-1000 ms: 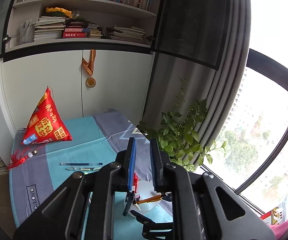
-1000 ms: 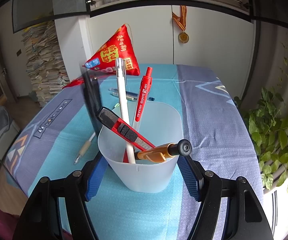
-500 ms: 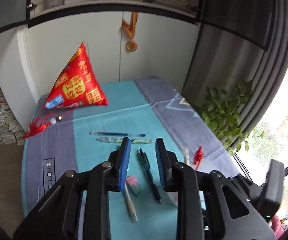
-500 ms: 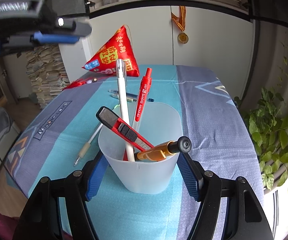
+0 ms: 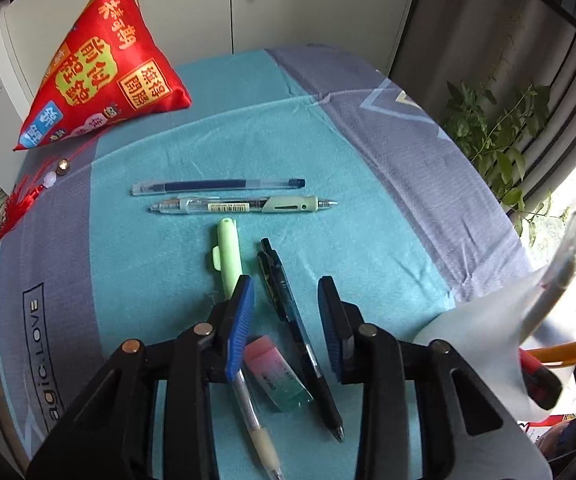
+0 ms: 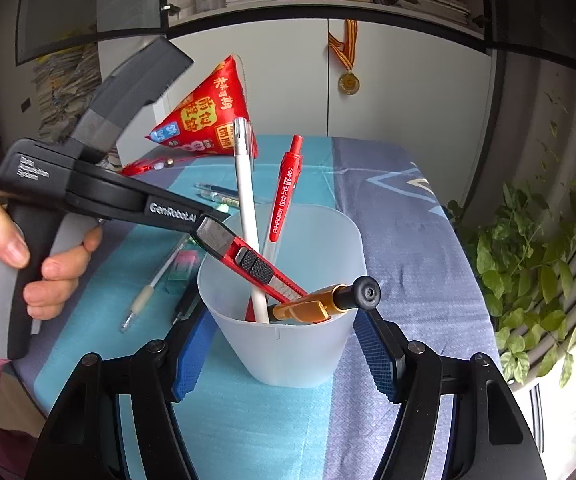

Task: Organize stationery
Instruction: 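Grasp the second black pen from the pile with the left tool, then lower the second black pen into the cup with the left tool and release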

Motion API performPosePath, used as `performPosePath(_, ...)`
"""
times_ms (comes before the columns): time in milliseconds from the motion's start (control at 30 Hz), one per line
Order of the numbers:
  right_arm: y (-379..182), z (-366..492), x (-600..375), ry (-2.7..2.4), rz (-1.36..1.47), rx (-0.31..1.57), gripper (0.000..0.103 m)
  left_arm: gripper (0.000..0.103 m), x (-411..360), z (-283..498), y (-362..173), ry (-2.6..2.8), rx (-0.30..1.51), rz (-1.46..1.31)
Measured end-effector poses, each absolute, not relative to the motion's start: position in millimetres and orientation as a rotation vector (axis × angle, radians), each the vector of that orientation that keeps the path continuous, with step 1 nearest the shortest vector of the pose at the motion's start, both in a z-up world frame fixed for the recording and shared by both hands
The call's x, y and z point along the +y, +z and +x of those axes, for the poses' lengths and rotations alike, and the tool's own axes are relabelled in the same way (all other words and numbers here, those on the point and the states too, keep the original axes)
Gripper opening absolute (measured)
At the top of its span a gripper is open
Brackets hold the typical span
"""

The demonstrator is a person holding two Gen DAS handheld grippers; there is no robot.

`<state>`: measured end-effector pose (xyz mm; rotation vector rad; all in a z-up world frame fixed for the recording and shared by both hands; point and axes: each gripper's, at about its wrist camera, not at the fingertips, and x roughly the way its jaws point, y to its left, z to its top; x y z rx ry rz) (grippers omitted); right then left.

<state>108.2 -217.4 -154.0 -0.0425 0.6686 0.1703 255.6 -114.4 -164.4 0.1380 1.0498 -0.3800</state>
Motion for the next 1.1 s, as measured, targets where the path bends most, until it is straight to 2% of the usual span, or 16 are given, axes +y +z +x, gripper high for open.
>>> performPosePath(300, -155.9, 109.2, -224.7, 0.168, -0.041, 0.658, 0.07, 0.031, -125.5, 273.8, -183.5, -0.324, 1.069, 0.183)
performPosePath(367, -156.2, 109.9, -226.0, 0.171, -0.037, 0.658, 0.07, 0.024, -126.7, 276.3, -183.3, -0.33, 1.068, 0.183)
performPosePath(400, -156.3, 110.3, -226.9, 0.174, -0.033, 0.658, 0.07, 0.014, -126.2, 276.7, -183.4, -0.334, 1.069, 0.18)
performPosePath(500, -156.6, 110.1, -228.7, 0.178, -0.023, 0.659, 0.07, 0.011, -121.1, 275.8, -178.7, -0.352, 1.09, 0.126)
performPosePath(1100, -157.2, 110.1, -227.0, 0.168, -0.023, 0.656, 0.07, 0.009, -99.2, 195.9, -70.6, -0.49, 0.783, 0.093)
